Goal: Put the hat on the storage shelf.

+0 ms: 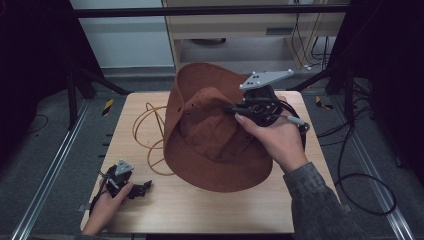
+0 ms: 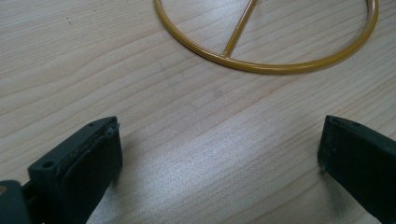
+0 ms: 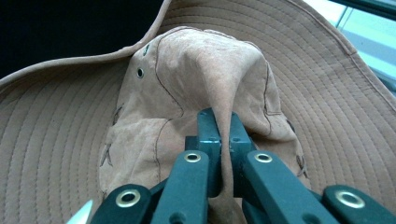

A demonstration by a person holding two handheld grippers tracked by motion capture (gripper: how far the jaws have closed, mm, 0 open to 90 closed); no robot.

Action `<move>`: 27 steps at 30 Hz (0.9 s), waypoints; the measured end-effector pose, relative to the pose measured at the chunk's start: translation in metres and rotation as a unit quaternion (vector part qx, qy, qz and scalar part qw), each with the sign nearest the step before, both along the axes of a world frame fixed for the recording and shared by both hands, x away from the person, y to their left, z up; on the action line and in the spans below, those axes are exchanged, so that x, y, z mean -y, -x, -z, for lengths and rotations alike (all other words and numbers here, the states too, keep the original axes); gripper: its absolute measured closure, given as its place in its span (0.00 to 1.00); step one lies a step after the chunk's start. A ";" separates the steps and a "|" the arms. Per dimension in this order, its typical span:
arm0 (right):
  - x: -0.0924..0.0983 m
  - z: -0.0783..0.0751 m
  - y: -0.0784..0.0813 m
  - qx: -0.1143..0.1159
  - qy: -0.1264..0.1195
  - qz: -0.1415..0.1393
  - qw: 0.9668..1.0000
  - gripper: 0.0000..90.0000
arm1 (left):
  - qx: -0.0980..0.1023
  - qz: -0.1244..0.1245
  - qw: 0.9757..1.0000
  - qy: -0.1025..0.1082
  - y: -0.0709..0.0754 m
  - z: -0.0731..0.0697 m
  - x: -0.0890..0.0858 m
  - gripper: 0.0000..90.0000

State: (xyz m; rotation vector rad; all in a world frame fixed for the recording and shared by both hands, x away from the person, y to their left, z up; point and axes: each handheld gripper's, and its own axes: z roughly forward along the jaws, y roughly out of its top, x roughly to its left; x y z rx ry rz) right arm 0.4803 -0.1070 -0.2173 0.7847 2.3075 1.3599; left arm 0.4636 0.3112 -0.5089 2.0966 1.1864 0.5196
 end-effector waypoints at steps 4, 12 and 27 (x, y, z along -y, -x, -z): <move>-0.012 -0.007 -0.002 0.008 0.003 -0.005 1.000 0.99 | 0.001 0.000 1.000 -0.001 0.000 0.000 0.000 0.00; -0.039 -0.017 -0.007 0.015 0.006 -0.016 1.000 0.99 | -0.001 0.002 1.000 -0.003 0.000 0.000 0.000 0.00; -0.079 -0.025 -0.030 0.023 0.010 -0.016 1.000 0.99 | -0.002 0.002 1.000 -0.003 0.000 -0.001 0.000 0.00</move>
